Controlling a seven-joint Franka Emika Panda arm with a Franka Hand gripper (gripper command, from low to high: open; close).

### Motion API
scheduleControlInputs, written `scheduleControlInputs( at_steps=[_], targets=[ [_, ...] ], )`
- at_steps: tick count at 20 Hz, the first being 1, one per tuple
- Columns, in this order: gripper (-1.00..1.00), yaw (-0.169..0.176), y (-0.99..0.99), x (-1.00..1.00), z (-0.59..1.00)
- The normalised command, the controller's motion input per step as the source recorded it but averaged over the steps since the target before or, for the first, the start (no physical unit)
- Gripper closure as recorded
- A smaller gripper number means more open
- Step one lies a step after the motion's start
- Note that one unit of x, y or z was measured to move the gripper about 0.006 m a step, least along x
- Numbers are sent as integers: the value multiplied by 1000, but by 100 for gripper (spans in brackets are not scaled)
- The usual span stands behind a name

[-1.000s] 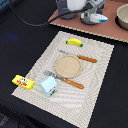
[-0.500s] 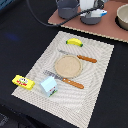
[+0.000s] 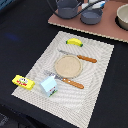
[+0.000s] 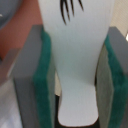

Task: Interact with the objects in diverse but meaningful ways.

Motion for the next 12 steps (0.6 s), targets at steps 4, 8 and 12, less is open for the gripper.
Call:
scheduleControlInputs(
  at_steps=[4,8,12],
  targets=[
    [100,5,599,4,-15],
    [100,0,456,19,-103],
    [100,0,336,11,-186]
  ],
)
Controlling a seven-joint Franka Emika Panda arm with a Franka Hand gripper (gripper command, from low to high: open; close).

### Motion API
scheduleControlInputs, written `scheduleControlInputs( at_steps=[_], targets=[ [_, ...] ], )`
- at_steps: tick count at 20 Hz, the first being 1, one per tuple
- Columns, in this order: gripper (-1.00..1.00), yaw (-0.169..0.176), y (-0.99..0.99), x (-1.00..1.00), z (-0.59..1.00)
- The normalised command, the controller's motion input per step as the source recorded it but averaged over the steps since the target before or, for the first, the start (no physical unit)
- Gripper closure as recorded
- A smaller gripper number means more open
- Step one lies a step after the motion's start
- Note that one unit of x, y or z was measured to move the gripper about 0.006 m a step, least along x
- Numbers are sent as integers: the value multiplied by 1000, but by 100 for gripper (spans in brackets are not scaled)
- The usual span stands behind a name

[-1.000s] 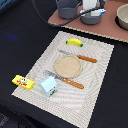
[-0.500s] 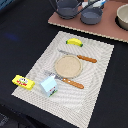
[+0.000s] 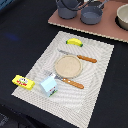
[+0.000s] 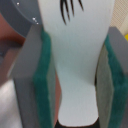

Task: Interact with the objects in diverse but meaningful ways.

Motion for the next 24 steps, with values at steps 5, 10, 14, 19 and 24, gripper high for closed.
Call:
scheduleControlInputs(
  at_steps=[5,10,14,19,24],
  targets=[
    [100,0,287,0,-269],
    [100,0,313,0,-217],
    [100,0,338,0,-148],
    [100,0,357,30,-93],
    [100,0,320,151,-113]
  ],
)
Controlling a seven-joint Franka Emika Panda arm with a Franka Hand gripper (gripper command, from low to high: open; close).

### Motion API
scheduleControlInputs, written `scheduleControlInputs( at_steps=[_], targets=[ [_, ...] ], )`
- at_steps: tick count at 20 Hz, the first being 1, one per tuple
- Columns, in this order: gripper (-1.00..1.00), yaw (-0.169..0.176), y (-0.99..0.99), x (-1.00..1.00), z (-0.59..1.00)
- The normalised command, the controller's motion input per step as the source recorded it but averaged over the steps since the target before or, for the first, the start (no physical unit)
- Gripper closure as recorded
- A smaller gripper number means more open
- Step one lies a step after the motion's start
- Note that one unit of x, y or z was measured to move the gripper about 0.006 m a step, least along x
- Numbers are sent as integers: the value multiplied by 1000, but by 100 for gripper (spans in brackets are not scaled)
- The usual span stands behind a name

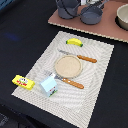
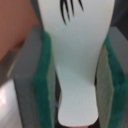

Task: Interact with the objects in diverse but meaningful ways.

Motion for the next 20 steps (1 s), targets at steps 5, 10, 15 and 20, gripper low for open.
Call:
scheduleControlInputs(
  at_steps=[5,10,15,20],
  targets=[
    [100,0,150,274,-131],
    [100,-8,59,287,-151],
    [100,-21,16,288,-160],
    [100,-7,62,227,-159]
  ],
)
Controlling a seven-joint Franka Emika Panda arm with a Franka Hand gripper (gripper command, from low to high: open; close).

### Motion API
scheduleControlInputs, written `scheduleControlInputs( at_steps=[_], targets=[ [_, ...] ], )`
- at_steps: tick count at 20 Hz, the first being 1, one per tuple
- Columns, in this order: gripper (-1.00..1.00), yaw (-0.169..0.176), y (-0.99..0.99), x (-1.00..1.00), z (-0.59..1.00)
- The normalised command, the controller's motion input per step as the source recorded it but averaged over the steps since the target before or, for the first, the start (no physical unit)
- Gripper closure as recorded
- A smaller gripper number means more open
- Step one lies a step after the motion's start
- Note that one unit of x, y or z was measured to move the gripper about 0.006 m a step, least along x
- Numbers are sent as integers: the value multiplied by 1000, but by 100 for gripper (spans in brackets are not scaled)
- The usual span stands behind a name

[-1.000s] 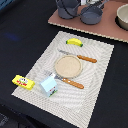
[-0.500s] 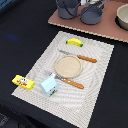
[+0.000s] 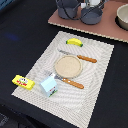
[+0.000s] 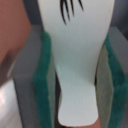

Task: Interact with the objects in diverse but meaningful ways.

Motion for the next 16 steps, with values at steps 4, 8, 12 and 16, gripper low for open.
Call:
scheduleControlInputs(
  at_steps=[4,8,12,16],
  targets=[
    [-100,0,104,140,-176],
    [-100,0,90,103,-178],
    [-100,0,138,96,-19],
    [-100,-3,166,-74,950]
  ],
)
